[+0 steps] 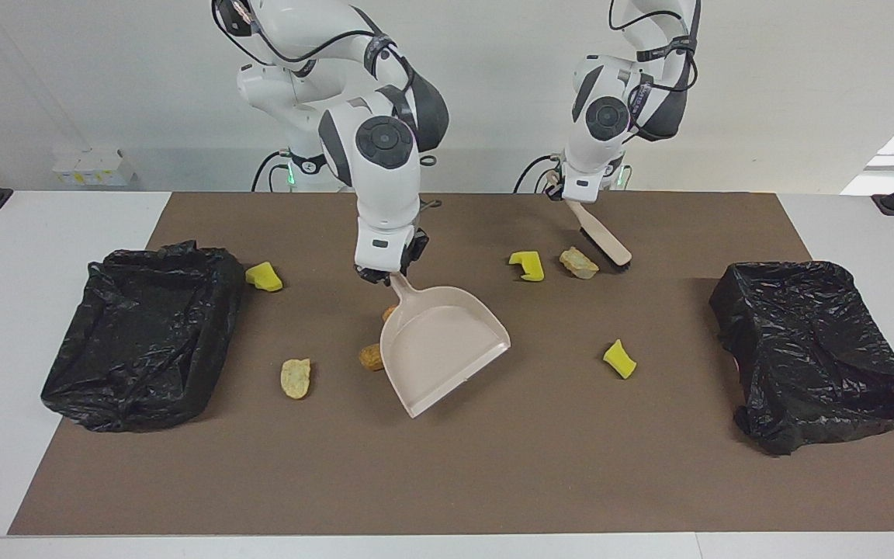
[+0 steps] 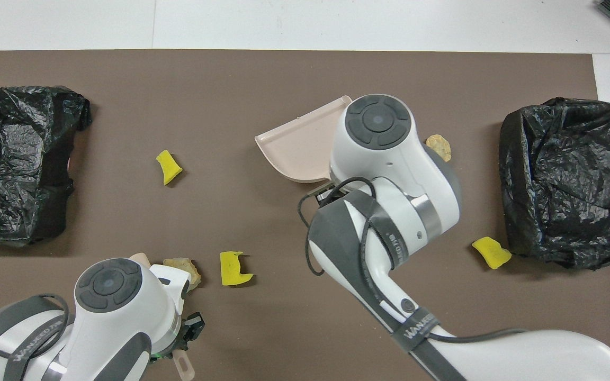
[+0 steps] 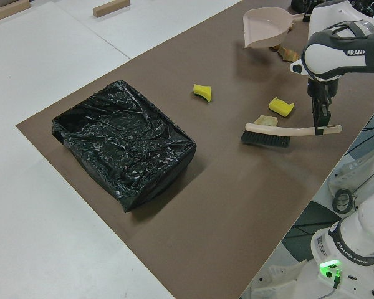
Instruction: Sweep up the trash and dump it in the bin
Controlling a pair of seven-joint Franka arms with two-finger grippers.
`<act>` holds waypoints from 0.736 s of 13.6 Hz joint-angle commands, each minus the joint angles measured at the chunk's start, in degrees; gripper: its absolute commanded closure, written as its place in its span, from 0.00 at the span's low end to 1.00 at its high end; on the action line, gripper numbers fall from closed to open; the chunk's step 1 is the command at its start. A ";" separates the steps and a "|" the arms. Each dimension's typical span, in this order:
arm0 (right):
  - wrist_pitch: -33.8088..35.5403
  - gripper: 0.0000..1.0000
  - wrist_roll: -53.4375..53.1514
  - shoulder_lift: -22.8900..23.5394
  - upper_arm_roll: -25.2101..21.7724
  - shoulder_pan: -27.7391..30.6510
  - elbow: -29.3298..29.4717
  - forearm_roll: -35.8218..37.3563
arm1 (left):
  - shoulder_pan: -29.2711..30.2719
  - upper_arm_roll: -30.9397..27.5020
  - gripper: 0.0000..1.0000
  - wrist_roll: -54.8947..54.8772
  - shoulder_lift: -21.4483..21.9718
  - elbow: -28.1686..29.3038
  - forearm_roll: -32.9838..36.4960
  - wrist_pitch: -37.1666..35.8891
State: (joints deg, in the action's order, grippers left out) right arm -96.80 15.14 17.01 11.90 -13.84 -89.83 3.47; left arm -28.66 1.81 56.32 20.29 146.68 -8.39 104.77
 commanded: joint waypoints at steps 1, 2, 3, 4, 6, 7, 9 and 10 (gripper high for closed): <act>1.61 1.00 12.06 -2.06 0.40 1.36 -2.71 0.22 | -0.43 0.65 1.00 -0.15 0.46 1.15 -0.31 4.46; 1.35 1.00 16.20 -2.68 0.40 1.36 -4.02 0.31 | -1.30 0.65 1.00 -2.34 -0.76 0.80 -1.18 5.95; 1.09 1.00 19.55 -3.29 0.32 1.36 -5.08 0.48 | -1.92 0.56 1.00 -4.88 -1.12 0.54 -3.02 7.71; 0.74 1.00 22.10 -4.08 0.40 1.28 -6.48 1.27 | -2.01 0.65 1.00 -8.30 -1.39 0.54 -4.08 9.03; 0.56 1.00 23.97 -6.36 0.49 0.31 -9.90 2.67 | -3.76 0.65 1.00 -13.68 -1.74 0.45 -5.84 9.66; -0.49 1.00 24.41 -8.11 0.49 -0.30 -12.97 3.20 | -4.56 0.65 1.00 -14.74 -2.61 0.36 -6.29 10.01; -5.74 1.00 25.11 -13.11 0.49 -2.23 -21.74 4.34 | -5.35 0.56 1.00 -14.40 -3.58 -0.95 -7.34 10.10; -9.60 1.00 26.51 -15.49 0.49 -2.41 -26.49 5.13 | -5.18 0.56 1.00 -14.23 -3.85 -1.57 -7.35 9.23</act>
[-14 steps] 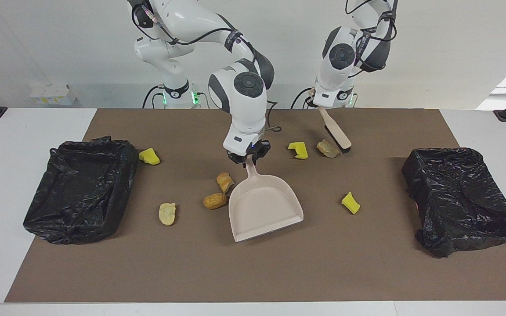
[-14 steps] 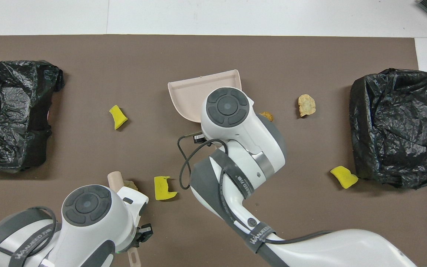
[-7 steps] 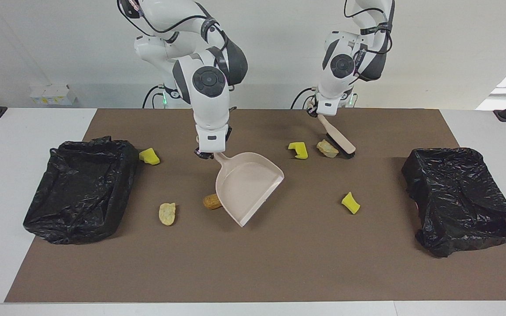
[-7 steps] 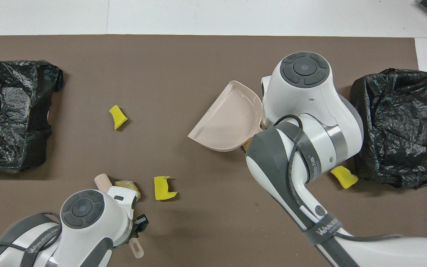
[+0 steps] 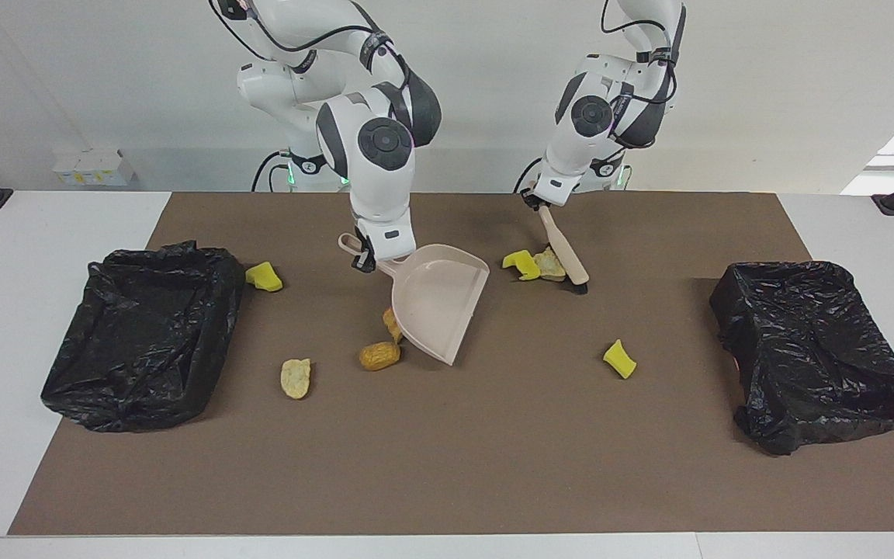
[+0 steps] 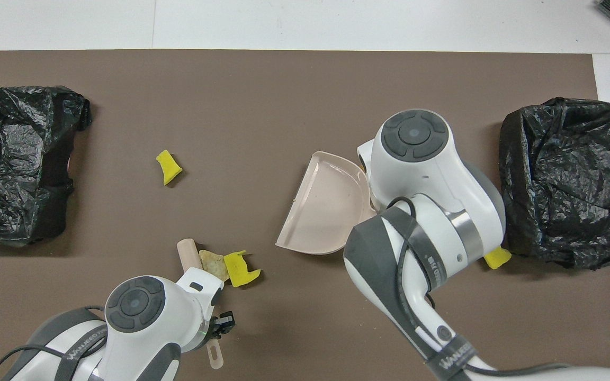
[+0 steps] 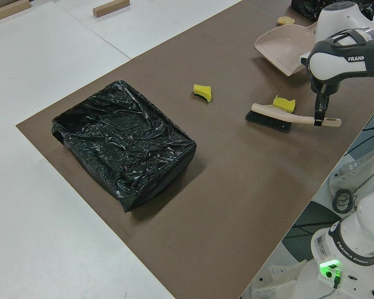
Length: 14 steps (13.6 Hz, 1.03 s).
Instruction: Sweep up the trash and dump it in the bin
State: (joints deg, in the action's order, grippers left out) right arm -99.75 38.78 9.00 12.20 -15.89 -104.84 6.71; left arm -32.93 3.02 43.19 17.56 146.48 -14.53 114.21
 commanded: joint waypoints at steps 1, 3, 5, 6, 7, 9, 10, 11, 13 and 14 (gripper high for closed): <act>-9.82 1.00 6.18 -9.33 0.19 -0.28 -15.18 2.25 | -0.64 -0.74 1.00 -1.35 -1.91 -2.24 -1.20 -2.13; -11.08 1.00 12.86 -9.88 0.19 -0.37 -16.80 3.91 | -0.38 -0.74 1.00 -1.01 -1.91 -3.31 -1.20 -6.27; -11.69 1.00 14.04 -8.48 0.19 -2.20 -16.89 6.91 | -0.46 -0.65 1.00 -1.09 -1.91 -3.13 -1.20 -5.33; -12.04 1.00 14.13 -8.12 0.19 -2.56 -16.89 7.44 | -0.55 -0.65 1.00 -1.27 -1.91 -2.96 -1.37 -4.71; -12.48 1.00 14.13 -7.60 0.19 -2.65 -16.89 8.31 | -0.81 -0.65 1.00 -1.53 -1.91 -2.87 -1.64 -4.53; -13.45 1.00 14.13 -6.72 0.19 -3.96 -16.80 9.11 | -0.99 -0.56 1.00 -2.49 -1.91 -2.69 -3.65 -3.13; -14.06 1.00 14.13 -6.10 0.19 -4.06 -16.80 9.81 | -1.34 -0.56 1.00 -2.93 -2.09 -2.69 -4.44 -0.77; -14.50 1.00 14.13 -5.92 0.19 -4.15 -16.71 10.08 | -3.08 -0.48 1.00 -3.46 -2.61 -2.87 -4.80 1.60; -15.47 1.00 13.69 -5.14 0.28 -4.15 -16.63 10.08 | -8.00 -0.56 1.00 -3.20 -6.12 -3.31 -8.56 8.10; -16.17 1.00 13.51 -4.43 0.28 -4.23 -16.45 10.08 | -9.59 -0.48 1.00 -3.20 -6.65 -3.57 -9.71 10.13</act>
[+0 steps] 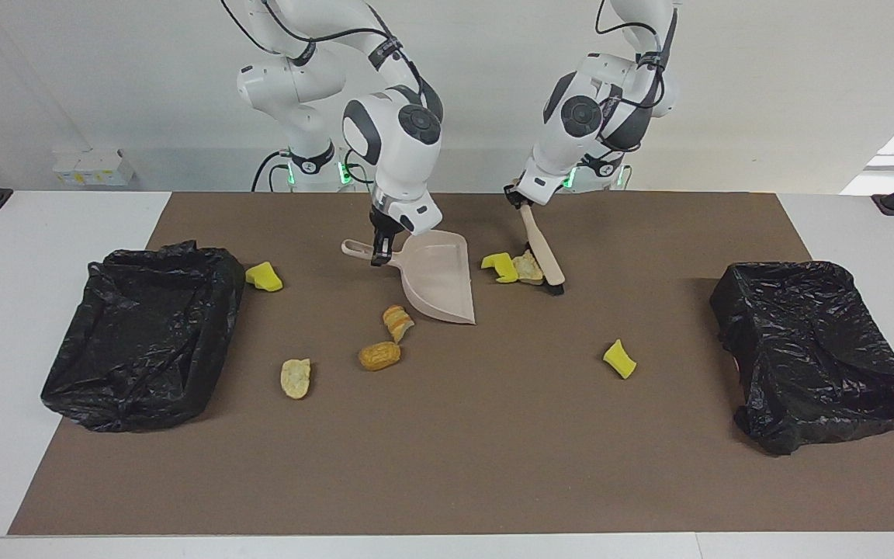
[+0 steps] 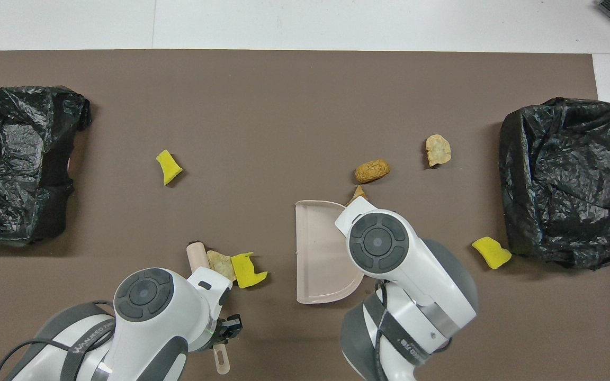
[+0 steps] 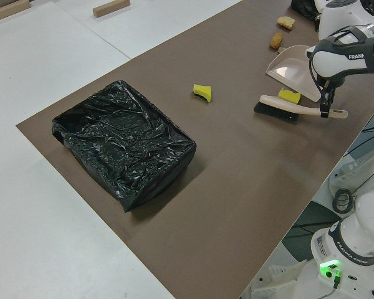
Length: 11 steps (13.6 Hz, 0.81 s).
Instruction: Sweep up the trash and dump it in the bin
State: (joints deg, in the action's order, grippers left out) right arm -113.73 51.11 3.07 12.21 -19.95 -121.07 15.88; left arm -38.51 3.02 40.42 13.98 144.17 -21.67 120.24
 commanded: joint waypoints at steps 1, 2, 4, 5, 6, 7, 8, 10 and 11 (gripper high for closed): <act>-2.98 1.00 1.09 2.11 0.28 -0.70 -0.05 0.91 | -5.07 -0.47 1.00 -0.26 -4.04 -3.09 -3.11 4.38; -3.34 1.00 0.05 2.46 0.19 -1.49 0.13 1.00 | -5.34 -0.38 1.00 0.00 -5.97 -6.06 -3.55 4.04; -3.43 1.00 -1.62 3.60 0.19 -1.58 0.74 1.00 | -6.57 -0.38 1.00 -0.08 -8.26 -10.47 -4.17 3.25; -3.43 1.00 -2.24 3.70 0.27 -1.58 0.83 1.00 | -7.45 -0.38 1.00 -0.08 -8.70 -11.88 -4.17 2.89; -3.43 1.00 -2.42 3.70 0.28 -1.58 0.83 1.00 | -7.46 -0.30 1.00 -0.34 -8.62 -12.24 -4.26 2.54; -3.43 1.00 -2.68 3.70 0.28 -1.67 0.83 1.00 | -7.37 -0.38 1.00 -0.43 -8.27 -12.85 -4.34 2.45; -3.34 1.00 -2.77 3.70 0.28 -1.67 0.92 1.00 | -6.85 -0.38 1.00 -0.17 -8.10 -13.56 -4.34 1.67; -3.34 1.00 -2.86 3.70 0.28 -1.58 0.92 1.00 | -5.53 -1.00 1.00 -0.69 -7.83 -15.84 -4.34 -3.49; -3.34 1.00 -3.30 3.70 0.28 -1.67 0.92 1.00 | -3.43 -1.09 1.00 -1.13 -7.74 -17.15 -4.08 -6.48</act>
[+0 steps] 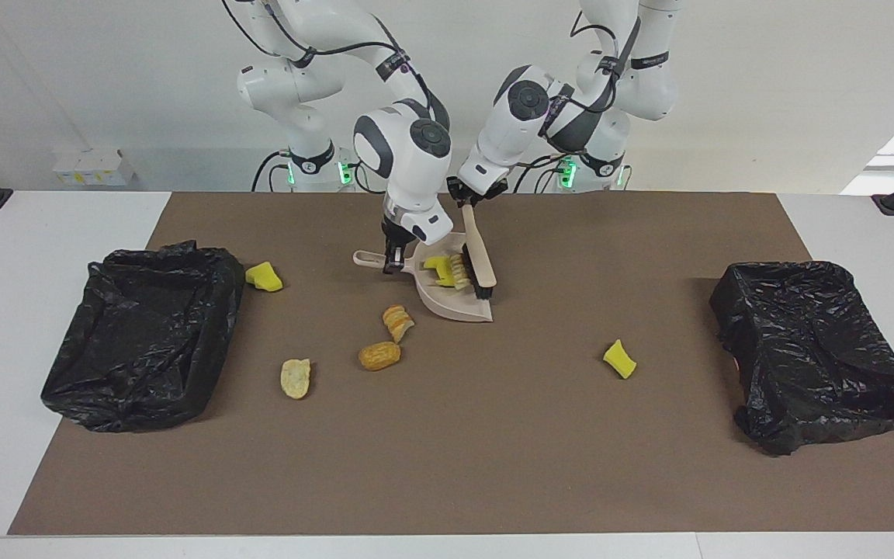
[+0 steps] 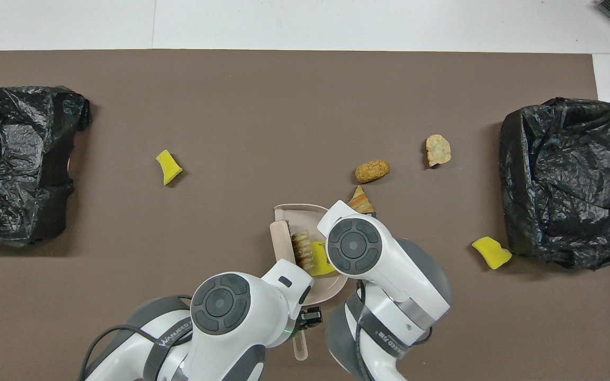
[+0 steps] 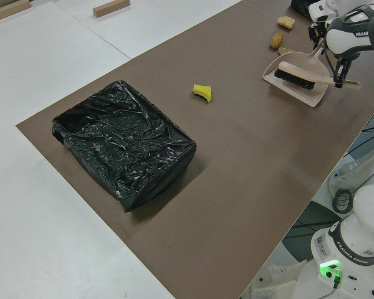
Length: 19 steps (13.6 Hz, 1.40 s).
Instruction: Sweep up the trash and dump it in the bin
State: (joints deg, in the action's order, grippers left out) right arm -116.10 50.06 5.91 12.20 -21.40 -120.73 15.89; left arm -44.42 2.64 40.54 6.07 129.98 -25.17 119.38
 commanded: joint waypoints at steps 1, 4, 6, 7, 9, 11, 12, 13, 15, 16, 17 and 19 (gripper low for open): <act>-0.97 1.00 -2.68 0.86 0.28 -0.13 0.58 0.99 | 4.85 -0.70 1.00 -2.38 0.26 -4.37 -0.15 -8.09; -1.06 1.00 -3.30 0.86 0.28 -0.13 0.58 0.99 | 8.46 -0.79 1.00 -4.85 0.00 -5.26 5.79 -9.87; -1.06 1.00 -3.30 0.95 0.28 -0.22 0.67 0.99 | 12.06 -0.79 1.00 -7.91 -0.36 -5.26 9.43 -10.22; -1.06 1.00 -3.39 0.86 0.28 -0.22 0.58 0.90 | 14.86 -0.79 1.00 -10.37 -0.53 -5.26 10.92 -10.48; -1.06 1.00 -3.92 0.95 0.28 -0.13 0.67 0.90 | 20.14 -0.79 1.00 -15.47 -0.97 -5.35 15.65 -10.75; -0.97 1.00 -3.92 0.95 0.28 -0.13 0.67 0.98 | 26.46 -0.79 1.00 -23.53 -2.11 -6.31 19.35 -11.62; -0.89 1.00 -3.92 0.95 0.28 -0.13 0.67 0.90 | 30.06 -0.70 1.00 -28.54 -3.59 -8.32 20.15 -12.67; -0.97 1.00 -3.92 0.95 0.28 -0.22 0.67 0.90 | 32.88 -0.70 1.00 -30.68 -5.44 -11.12 20.25 -14.08; -0.97 1.00 -4.00 0.95 0.28 -0.13 0.67 0.99 | 37.63 -0.79 1.00 -34.28 -8.69 -16.32 20.42 -16.72; -0.97 1.00 -4.00 0.95 0.28 -0.13 0.67 0.90 | 38.87 -0.79 1.00 -36.30 -9.49 -17.03 21.03 -16.55; -1.06 1.00 -4.00 1.04 0.28 -0.13 0.67 0.90 | 39.84 -0.79 1.00 -37.89 -10.54 -17.73 23.91 -16.20; -1.06 1.00 -4.00 1.13 0.28 -0.13 0.67 0.90 | 41.60 -0.79 1.00 -41.75 -11.17 -18.18 26.22 -15.67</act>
State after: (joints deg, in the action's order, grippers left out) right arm -116.10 48.60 5.99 12.21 -21.58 -120.73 15.89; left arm -4.52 0.98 1.86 -3.05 114.53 -1.32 104.98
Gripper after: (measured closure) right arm 0.674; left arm 0.731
